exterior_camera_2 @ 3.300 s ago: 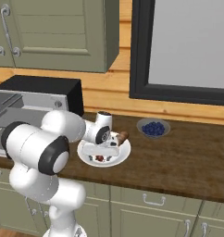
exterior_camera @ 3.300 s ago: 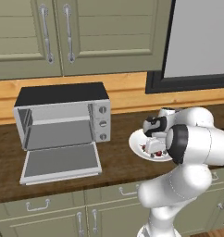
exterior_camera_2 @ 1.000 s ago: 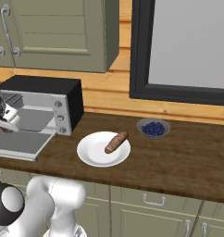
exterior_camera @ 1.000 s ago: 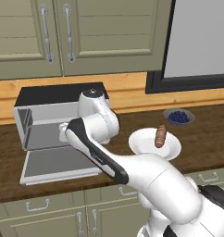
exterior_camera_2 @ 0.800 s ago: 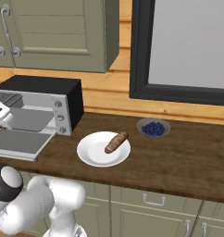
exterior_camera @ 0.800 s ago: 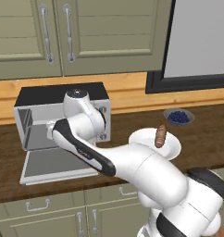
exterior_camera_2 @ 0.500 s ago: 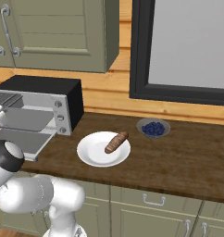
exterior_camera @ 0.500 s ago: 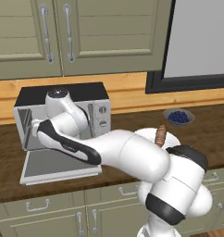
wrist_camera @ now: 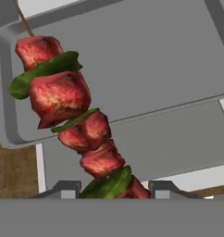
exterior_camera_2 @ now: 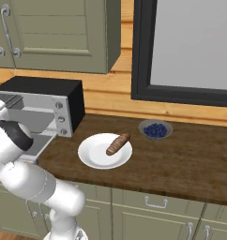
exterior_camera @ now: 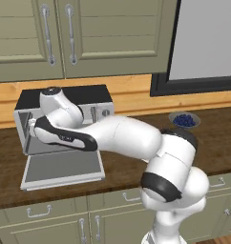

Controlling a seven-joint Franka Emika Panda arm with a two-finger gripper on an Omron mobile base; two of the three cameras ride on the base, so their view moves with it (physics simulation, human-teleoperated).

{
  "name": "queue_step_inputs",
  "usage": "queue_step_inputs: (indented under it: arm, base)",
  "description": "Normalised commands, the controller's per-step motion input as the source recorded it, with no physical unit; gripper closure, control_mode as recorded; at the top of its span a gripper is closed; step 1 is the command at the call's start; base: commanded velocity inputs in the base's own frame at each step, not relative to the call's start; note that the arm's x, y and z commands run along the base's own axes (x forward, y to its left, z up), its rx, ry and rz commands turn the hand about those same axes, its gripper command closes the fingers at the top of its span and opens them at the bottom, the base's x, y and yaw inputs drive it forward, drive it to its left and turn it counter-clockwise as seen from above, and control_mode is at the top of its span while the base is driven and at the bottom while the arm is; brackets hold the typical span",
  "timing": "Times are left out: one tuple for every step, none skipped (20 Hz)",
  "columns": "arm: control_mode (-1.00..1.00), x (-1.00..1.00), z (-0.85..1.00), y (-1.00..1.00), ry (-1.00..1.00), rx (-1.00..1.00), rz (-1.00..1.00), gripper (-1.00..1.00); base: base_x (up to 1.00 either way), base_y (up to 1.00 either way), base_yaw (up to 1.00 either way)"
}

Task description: Pick up the kebab skewer and baguette bread, and place them inside the toaster oven. Close the toaster oven door and start by setting the timer.

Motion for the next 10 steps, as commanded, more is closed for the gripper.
queue_step_inputs:
  arm:
    - [-1.00,0.31,-0.34,0.00,0.00,0.00,0.00,1.00]
    - [-1.00,0.33,-0.33,0.02,0.00,0.00,0.00,1.00]
    - [-1.00,0.36,-0.31,0.07,0.00,0.00,0.00,1.00]
    - [-1.00,0.29,-0.17,0.03,0.00,0.00,0.00,1.00]
    - [-1.00,0.23,-0.16,0.01,0.00,0.00,0.00,1.00]
    - [-1.00,0.00,-0.33,0.19,0.00,0.00,0.00,1.00]
    - [-1.00,0.00,-0.32,0.24,0.00,0.00,0.00,1.00]
    - [-1.00,0.05,-0.31,0.34,0.00,0.00,0.00,1.00]
    - [-1.00,0.13,-0.28,0.36,0.00,0.00,0.00,1.00]
    - [-1.00,0.19,-0.19,0.30,0.00,0.00,0.00,1.00]
  base:
    - [0.00,0.00,0.00]
    - [0.00,0.00,0.00]
    - [0.00,0.00,0.00]
    - [0.00,0.00,0.00]
    - [0.00,0.00,0.00]
    - [0.00,0.00,0.00]
    - [0.00,0.00,0.00]
    - [0.00,0.00,0.00]
    - [0.00,0.00,0.00]
    - [0.00,0.00,0.00]
